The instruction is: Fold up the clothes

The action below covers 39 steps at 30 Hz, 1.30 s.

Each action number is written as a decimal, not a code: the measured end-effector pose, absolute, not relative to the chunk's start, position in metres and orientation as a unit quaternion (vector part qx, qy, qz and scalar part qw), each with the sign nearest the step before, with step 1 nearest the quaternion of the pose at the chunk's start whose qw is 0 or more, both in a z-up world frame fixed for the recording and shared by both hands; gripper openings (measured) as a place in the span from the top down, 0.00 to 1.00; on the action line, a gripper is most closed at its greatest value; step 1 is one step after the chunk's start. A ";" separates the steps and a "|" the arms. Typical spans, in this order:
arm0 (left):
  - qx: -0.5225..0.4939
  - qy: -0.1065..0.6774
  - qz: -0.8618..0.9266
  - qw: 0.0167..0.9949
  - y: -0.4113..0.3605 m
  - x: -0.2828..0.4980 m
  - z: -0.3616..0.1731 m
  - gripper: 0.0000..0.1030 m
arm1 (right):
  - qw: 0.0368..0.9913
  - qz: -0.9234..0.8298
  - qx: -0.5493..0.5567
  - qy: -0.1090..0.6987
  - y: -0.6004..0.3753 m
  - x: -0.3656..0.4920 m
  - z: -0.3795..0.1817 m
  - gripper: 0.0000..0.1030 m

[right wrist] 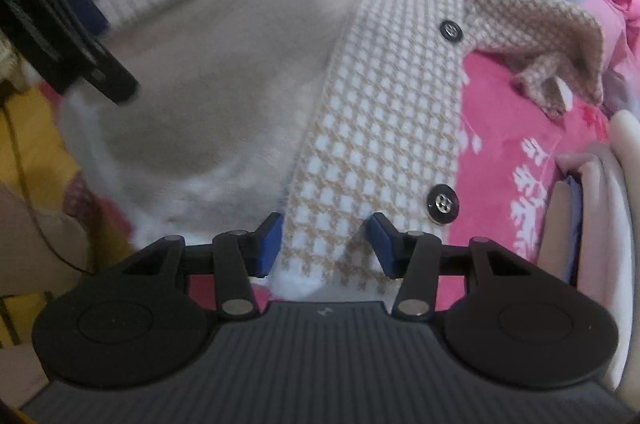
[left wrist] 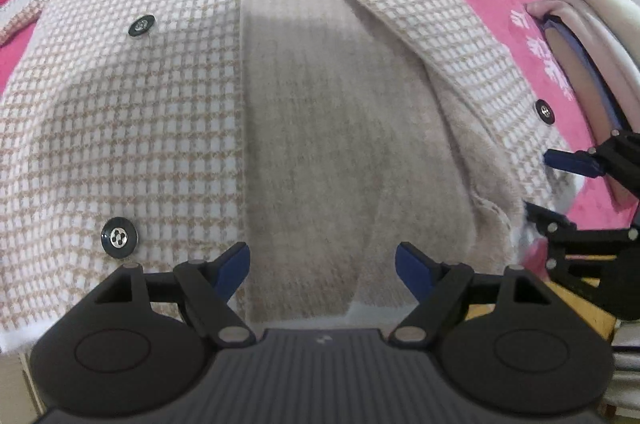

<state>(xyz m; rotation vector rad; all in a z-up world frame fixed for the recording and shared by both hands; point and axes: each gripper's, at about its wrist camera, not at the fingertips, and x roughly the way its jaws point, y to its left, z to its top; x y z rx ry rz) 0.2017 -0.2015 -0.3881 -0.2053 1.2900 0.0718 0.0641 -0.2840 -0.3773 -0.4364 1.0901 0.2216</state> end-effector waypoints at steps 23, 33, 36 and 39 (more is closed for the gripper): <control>-0.287 0.539 0.125 0.782 -0.122 0.160 -0.378 0.20 | 0.745 0.178 0.401 0.503 -0.357 0.110 -0.288 0.98; -0.457 0.462 0.170 0.741 -0.014 0.098 -0.371 0.20 | 0.698 0.330 0.390 0.502 -0.225 0.163 -0.275 0.98; -0.481 0.454 0.168 0.731 0.010 0.086 -0.380 0.20 | 0.688 0.345 0.357 0.530 -0.181 0.178 -0.305 0.97; -0.500 0.466 0.155 0.713 0.028 0.081 -0.393 0.21 | 0.677 0.339 0.322 0.569 -0.144 0.190 -0.349 0.97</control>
